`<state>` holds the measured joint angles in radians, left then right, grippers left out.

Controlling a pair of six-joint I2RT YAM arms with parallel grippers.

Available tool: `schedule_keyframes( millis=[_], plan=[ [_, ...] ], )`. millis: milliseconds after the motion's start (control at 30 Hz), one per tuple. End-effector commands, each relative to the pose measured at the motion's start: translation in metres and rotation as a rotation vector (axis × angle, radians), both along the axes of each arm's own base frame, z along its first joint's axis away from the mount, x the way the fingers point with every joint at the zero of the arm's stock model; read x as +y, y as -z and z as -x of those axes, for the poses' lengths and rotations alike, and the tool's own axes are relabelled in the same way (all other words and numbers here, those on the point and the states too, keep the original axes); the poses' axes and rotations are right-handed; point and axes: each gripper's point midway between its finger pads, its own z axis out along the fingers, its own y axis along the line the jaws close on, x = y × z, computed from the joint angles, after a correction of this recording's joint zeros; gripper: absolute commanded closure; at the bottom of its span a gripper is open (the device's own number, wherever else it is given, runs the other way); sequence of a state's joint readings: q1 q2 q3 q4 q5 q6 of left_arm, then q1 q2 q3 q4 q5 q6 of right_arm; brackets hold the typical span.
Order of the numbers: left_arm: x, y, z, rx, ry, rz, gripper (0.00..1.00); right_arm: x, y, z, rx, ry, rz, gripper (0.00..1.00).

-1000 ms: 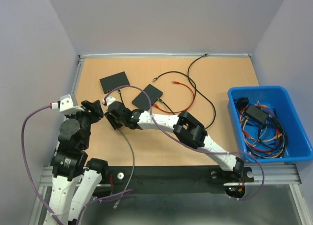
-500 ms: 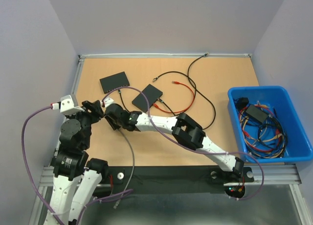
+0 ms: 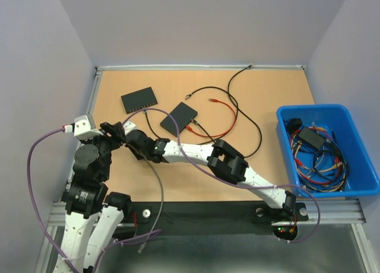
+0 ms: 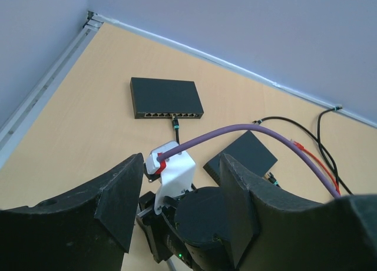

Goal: Insert the plug into the switch port

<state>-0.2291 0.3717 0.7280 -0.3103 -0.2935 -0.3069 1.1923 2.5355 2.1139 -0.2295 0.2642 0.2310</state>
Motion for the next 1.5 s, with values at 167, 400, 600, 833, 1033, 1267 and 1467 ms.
schedule_keyframes(
  millis=[167, 400, 600, 833, 1033, 1267, 1467],
  plan=[
    [0.003, -0.007, -0.006, -0.028, -0.017, -0.016, 0.35, -0.021, 0.021, 0.002, -0.007, 0.036, 0.1, 1.0],
    [-0.002, -0.014, -0.012, 0.001, 0.0, -0.006, 0.35, -0.055, -0.075, -0.009, -0.131, 0.093, 0.022, 1.0],
    [-0.024, -0.032, -0.022, -0.011, 0.096, 0.04, 0.35, -0.112, -0.18, -0.004, -0.183, 0.104, -0.184, 1.0],
    [-0.064, -0.037, -0.034, -0.022, 0.281, 0.129, 0.35, -0.176, -0.195, 0.022, -0.153, -0.023, -0.3, 1.0],
    [-0.087, -0.032, -0.039, -0.019, 0.397, 0.163, 0.35, -0.198, -0.206, 0.04, -0.127, -0.126, -0.347, 1.0],
    [-0.106, -0.011, -0.045, 0.039, 0.485, 0.196, 0.35, -0.221, -0.228, 0.059, -0.084, -0.261, -0.433, 1.0],
    [-0.118, -0.001, -0.05, 0.07, 0.541, 0.218, 0.36, -0.234, -0.235, 0.081, 0.0, -0.389, -0.499, 1.0]
  ],
)
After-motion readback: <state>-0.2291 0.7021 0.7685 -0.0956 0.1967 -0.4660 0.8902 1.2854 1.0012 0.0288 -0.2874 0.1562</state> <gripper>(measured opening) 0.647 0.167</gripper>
